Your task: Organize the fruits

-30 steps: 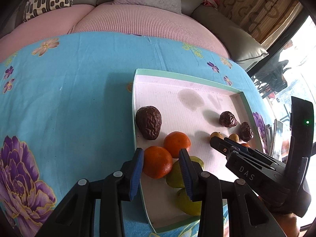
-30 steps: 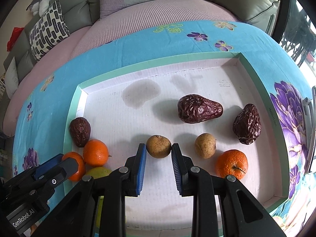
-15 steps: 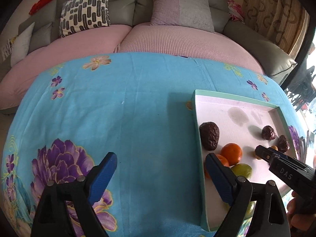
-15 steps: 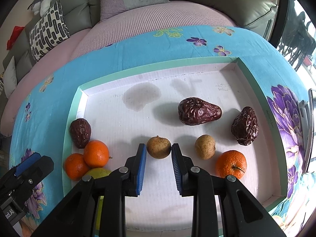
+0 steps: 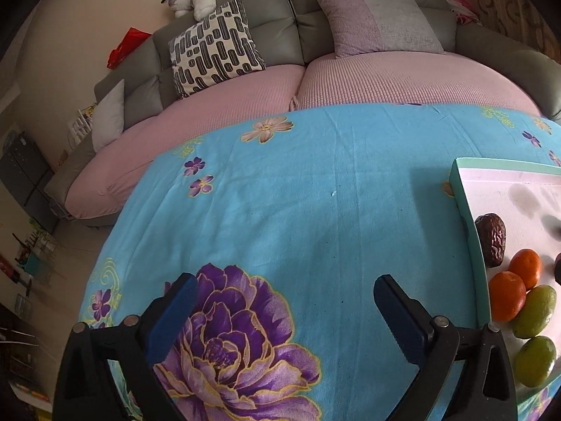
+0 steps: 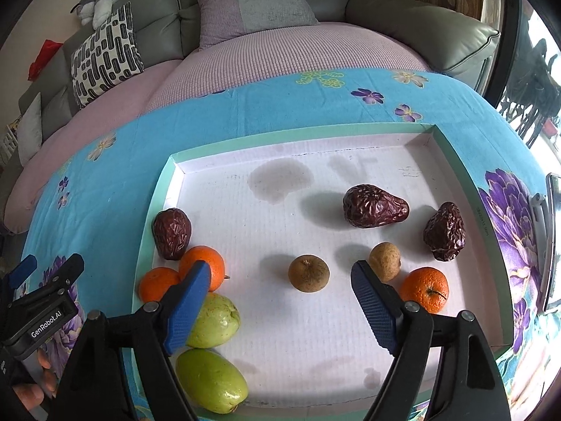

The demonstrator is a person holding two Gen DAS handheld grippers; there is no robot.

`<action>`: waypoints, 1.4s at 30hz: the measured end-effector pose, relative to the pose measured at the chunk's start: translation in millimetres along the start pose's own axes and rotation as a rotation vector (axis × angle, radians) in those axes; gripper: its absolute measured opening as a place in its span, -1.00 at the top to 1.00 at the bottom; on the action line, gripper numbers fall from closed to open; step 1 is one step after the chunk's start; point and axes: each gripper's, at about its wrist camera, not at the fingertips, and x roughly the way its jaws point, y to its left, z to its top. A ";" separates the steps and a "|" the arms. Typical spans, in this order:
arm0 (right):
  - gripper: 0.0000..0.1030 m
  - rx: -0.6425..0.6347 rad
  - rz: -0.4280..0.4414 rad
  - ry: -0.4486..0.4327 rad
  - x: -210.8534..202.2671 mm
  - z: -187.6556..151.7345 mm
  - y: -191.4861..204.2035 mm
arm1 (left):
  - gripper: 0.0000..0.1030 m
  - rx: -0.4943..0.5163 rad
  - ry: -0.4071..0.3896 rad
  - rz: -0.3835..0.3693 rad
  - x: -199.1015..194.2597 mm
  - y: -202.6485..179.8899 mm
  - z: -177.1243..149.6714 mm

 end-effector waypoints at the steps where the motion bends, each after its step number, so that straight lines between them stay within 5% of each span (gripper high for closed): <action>1: -0.62 -0.004 0.001 -0.008 -1.7 -1.3 1.2 | -0.97 0.010 -0.001 0.004 -2.3 -1.6 -3.1; 4: -0.63 -0.020 -0.005 -0.029 -7.4 -6.7 5.9 | -0.97 0.027 -0.018 0.008 -9.7 -2.5 -8.6; 7: -0.86 -0.040 -0.016 -0.051 -15.0 -14.9 12.1 | -0.97 0.043 -0.029 0.026 -21.3 -0.9 -17.0; 19: -0.86 -0.099 -0.022 -0.073 -39.4 -51.4 28.7 | -0.97 0.038 0.022 0.024 -44.4 14.5 -42.6; 27: -0.86 -0.117 -0.043 -0.076 -39.1 -51.6 32.0 | -0.97 -0.028 0.118 -0.006 -29.8 27.6 -44.8; 42: -0.86 -0.155 -0.049 -0.056 -35.1 -51.3 40.2 | -0.97 -0.060 0.154 -0.081 -25.9 32.6 -44.4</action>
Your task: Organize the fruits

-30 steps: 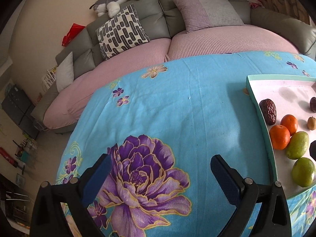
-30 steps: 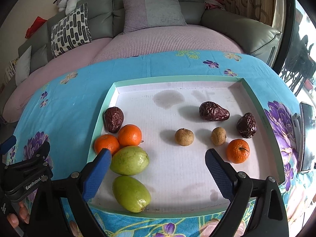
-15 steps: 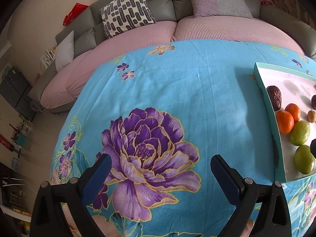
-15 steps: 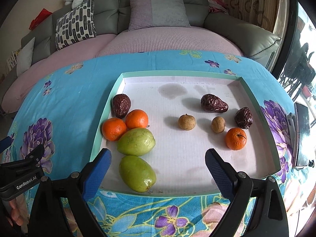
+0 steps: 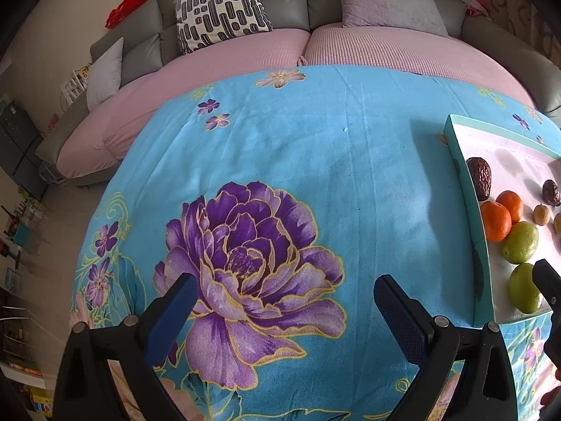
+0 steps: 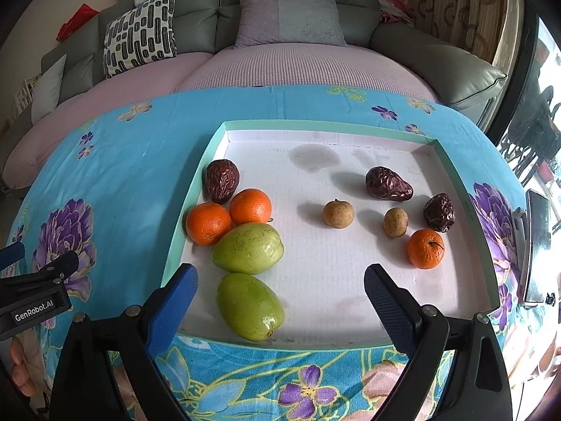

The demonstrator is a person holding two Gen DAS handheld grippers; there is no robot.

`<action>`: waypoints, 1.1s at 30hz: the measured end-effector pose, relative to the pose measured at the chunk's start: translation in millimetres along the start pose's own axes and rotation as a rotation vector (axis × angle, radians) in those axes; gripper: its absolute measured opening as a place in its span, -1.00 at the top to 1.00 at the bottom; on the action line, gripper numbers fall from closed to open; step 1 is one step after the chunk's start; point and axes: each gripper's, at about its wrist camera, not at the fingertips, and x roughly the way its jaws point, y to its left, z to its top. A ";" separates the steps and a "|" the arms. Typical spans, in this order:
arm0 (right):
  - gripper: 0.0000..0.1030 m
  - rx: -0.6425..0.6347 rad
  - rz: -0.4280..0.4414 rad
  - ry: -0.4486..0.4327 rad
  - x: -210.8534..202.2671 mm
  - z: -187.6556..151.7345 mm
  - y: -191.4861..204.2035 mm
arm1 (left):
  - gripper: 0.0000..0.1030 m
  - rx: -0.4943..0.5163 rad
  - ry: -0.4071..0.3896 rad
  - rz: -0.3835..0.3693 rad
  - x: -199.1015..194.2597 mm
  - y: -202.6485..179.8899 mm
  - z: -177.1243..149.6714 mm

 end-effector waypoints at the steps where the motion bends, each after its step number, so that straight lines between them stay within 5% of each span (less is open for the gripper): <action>1: -0.86 0.000 0.000 0.000 -0.1 -0.1 0.0 | -0.97 0.001 0.001 -0.001 0.2 -0.2 -0.2; 33: -0.86 0.003 0.002 0.003 -0.3 -0.5 -0.1 | -0.97 0.015 0.014 -0.014 2.9 -0.3 -1.2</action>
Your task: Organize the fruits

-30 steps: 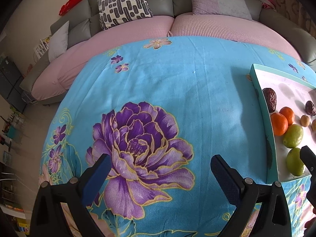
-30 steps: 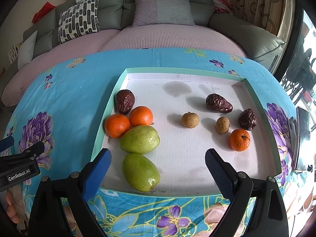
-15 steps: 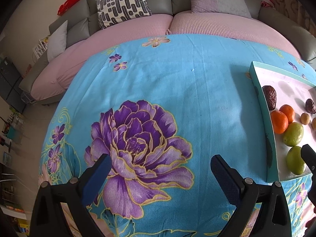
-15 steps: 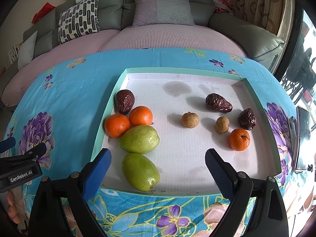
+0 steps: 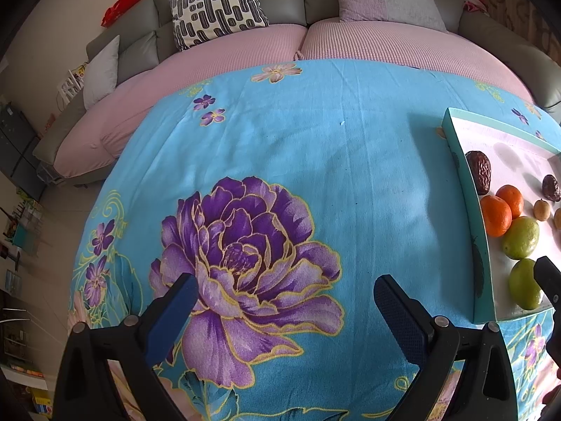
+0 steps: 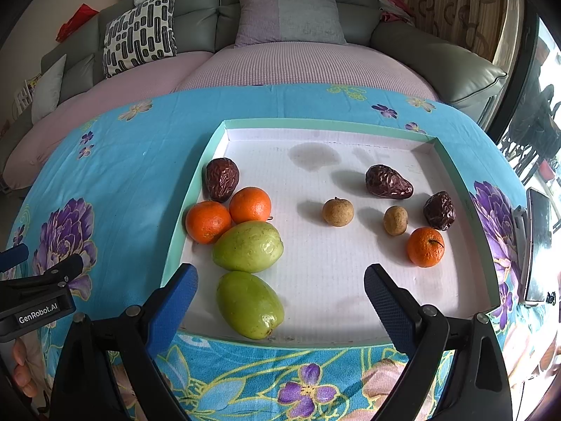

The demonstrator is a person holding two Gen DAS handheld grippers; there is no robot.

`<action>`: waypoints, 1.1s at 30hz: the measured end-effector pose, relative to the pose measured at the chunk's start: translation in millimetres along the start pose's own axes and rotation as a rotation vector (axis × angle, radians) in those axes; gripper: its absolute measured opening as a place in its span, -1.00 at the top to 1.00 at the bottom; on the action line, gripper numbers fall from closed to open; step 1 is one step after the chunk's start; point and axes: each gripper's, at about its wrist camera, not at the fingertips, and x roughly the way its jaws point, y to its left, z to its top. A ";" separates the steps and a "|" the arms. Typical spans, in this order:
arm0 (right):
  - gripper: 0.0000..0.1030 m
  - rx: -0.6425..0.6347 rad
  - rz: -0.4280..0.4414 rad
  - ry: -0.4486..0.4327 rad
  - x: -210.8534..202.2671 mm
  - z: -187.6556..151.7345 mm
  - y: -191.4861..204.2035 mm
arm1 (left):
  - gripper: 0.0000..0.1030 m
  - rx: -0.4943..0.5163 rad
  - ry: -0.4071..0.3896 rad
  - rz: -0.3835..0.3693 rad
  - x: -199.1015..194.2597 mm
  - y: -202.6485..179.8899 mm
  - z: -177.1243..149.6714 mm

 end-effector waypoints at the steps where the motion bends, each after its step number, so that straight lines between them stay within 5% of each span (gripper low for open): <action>1: -0.86 0.000 0.000 0.000 0.0 0.1 0.0 | -0.97 0.000 0.000 0.000 0.0 0.0 0.0; 33: -0.86 -0.003 -0.001 0.012 2.1 -2.1 -0.4 | -0.97 0.001 0.003 -0.001 0.9 -0.6 -1.2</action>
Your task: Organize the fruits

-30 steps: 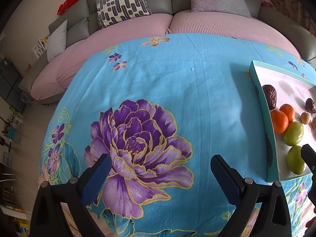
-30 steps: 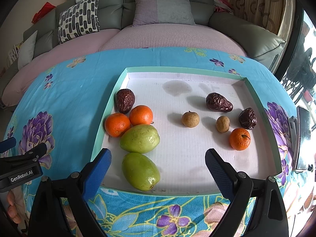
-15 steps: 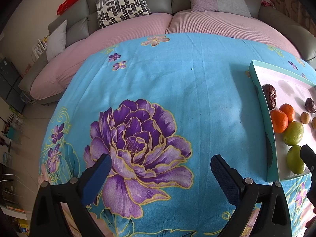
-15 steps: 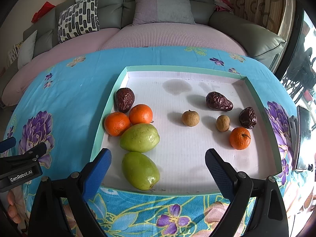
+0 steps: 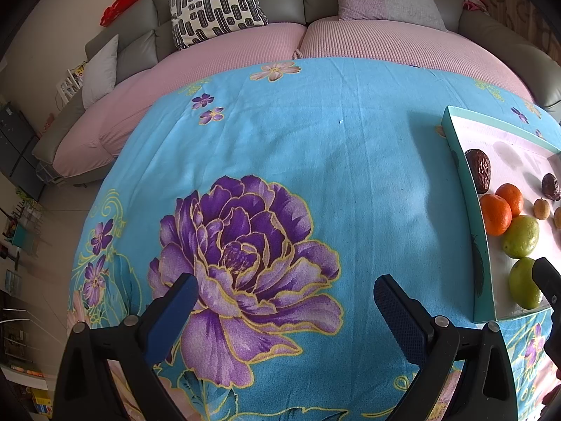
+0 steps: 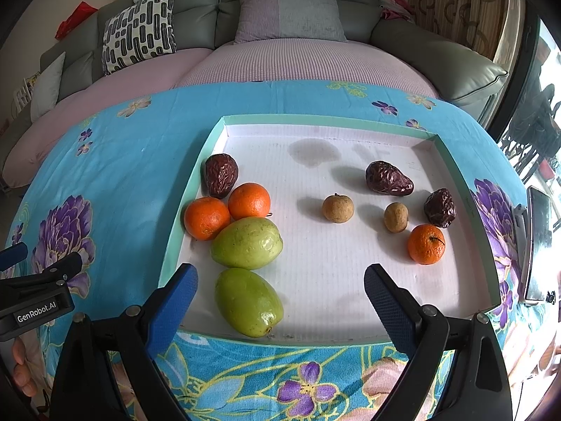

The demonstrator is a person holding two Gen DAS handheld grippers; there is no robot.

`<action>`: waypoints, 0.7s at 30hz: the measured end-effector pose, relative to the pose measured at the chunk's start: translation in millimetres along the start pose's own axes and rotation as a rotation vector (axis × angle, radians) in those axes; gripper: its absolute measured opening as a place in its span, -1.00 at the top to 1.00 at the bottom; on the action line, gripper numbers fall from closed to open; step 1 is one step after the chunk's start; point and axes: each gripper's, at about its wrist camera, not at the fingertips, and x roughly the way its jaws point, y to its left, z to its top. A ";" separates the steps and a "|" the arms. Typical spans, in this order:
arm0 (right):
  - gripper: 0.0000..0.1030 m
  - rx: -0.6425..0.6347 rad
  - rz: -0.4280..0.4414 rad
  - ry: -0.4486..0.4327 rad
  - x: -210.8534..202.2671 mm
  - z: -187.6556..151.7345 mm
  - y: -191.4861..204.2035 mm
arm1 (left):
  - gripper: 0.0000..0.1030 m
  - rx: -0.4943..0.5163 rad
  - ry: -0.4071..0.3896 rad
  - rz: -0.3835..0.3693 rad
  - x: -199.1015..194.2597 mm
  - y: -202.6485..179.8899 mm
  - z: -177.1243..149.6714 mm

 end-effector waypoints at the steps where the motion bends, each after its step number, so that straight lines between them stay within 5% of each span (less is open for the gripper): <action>1: -0.86 0.000 0.000 0.000 -0.2 -0.1 -0.2 | -0.97 0.000 0.000 0.000 0.0 0.0 0.1; 21: -0.86 0.002 0.000 0.002 -0.2 0.3 -0.6 | -0.97 0.004 0.003 0.002 1.2 0.1 0.3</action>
